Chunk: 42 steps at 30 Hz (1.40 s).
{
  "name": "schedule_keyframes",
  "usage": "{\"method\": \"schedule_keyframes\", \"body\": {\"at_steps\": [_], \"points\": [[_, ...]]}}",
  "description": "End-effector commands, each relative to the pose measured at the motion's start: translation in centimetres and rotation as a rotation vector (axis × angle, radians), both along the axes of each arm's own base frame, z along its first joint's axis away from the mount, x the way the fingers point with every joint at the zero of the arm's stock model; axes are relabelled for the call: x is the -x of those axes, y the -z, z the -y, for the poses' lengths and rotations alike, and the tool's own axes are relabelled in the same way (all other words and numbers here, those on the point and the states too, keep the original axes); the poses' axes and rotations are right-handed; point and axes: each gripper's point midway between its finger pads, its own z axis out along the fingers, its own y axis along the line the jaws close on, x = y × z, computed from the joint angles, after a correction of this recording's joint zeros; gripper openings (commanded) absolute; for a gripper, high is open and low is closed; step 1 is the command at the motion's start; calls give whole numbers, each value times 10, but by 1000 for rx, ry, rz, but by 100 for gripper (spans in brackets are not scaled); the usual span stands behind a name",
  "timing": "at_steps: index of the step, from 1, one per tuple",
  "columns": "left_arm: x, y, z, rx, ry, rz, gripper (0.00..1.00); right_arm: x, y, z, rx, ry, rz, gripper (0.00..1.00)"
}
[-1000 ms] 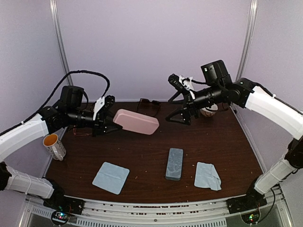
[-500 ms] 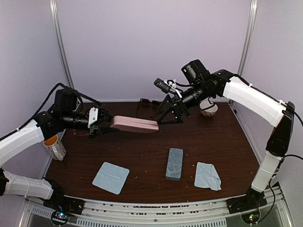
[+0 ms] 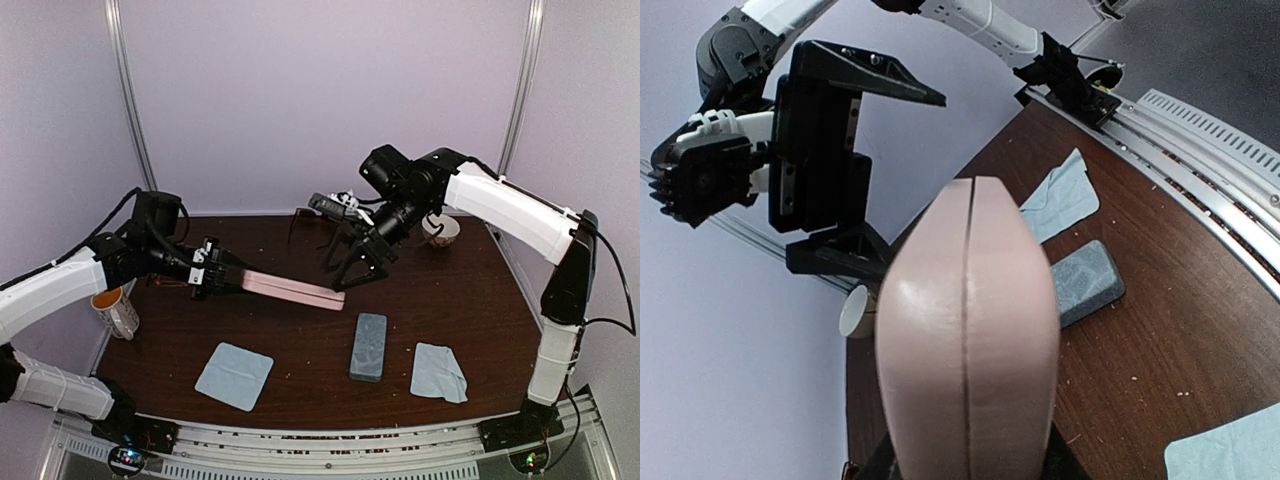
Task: Organize the sunglasses
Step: Pass from the left arm to the right
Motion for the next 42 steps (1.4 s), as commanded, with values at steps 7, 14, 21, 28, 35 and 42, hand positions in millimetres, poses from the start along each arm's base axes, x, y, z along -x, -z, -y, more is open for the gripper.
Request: {"method": "schedule_keyframes", "body": {"at_steps": [7,14,21,28,35,42], "points": [[17,-35,15,104,187,74,0,25,5,-17,-12,-96,-42,100],[19,-27,19,92,202,59,0,25,10,-24,-10,-101,-56,100],[17,-21,20,83,205,54,0,29,14,-25,-6,-129,-84,77],[15,-17,21,73,196,57,0,32,18,-22,9,-156,-94,56],[11,-9,20,48,160,34,57,27,15,-17,31,-136,-79,53],[-4,-10,23,69,47,-56,83,-6,4,2,37,21,-17,47]]}}
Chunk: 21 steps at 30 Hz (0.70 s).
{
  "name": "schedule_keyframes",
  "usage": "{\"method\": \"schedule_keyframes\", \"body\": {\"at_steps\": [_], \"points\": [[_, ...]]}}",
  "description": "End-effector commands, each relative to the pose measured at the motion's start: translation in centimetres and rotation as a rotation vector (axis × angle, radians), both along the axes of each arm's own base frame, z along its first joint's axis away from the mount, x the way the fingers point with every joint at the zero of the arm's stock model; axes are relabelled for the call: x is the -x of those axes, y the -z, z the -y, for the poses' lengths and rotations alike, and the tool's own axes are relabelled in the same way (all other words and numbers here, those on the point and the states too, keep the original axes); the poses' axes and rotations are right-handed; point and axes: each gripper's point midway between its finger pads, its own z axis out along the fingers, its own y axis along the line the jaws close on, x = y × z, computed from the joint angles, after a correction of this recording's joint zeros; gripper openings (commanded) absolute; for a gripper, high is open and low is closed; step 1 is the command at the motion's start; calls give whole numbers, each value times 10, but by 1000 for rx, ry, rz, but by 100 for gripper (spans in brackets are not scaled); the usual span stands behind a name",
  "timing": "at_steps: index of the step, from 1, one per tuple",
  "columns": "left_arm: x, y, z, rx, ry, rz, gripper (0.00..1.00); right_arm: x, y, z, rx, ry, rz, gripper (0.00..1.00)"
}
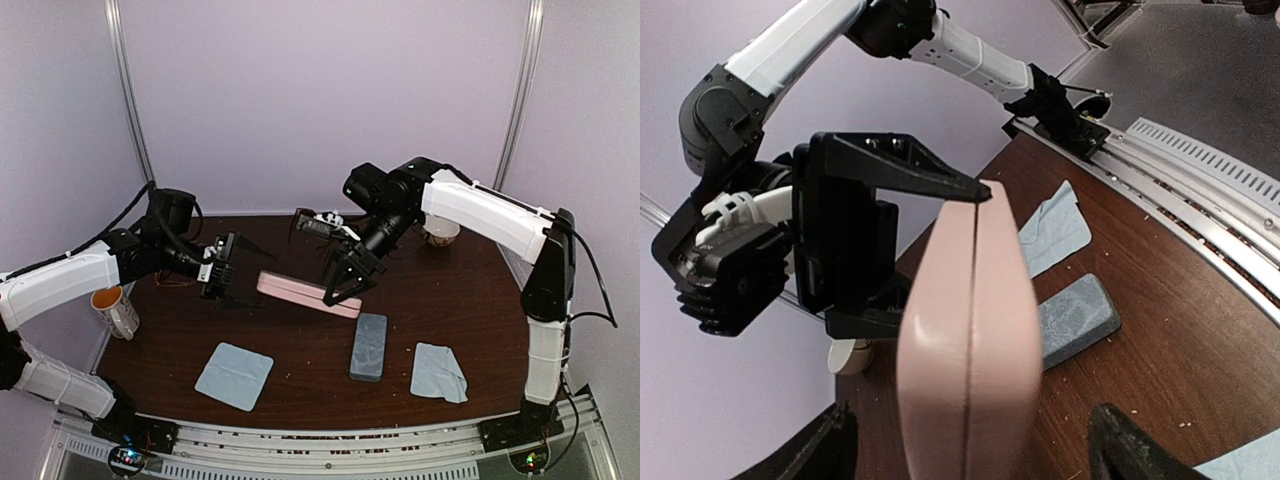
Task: Organize the sunglasses
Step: Pass from the left arm to the right, then open the sunglasses case.
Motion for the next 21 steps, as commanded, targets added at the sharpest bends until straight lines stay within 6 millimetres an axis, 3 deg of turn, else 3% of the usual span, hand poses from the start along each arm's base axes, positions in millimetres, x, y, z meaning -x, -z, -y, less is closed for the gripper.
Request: {"method": "schedule_keyframes", "body": {"at_steps": [1,3,6,10,14,17,21], "points": [[-15,-11,5,42,-97,-67,88,-22,-27,18,-39,119,91,46],[-22,-15,6,53,-129,-89,97,-30,-30,24,-38,166,117,46],[-29,-21,7,82,-173,-127,98,-42,-36,30,-48,236,150,45],[-49,-44,8,147,-282,-243,98,-59,-46,38,-69,343,200,46],[-74,-63,5,157,-419,-337,98,-74,-66,40,-128,437,252,44],[-106,-82,-5,232,-626,-464,98,-82,-82,39,-181,504,271,43],[-109,-102,-12,280,-667,-512,98,-101,-111,41,-272,631,295,42]]}}
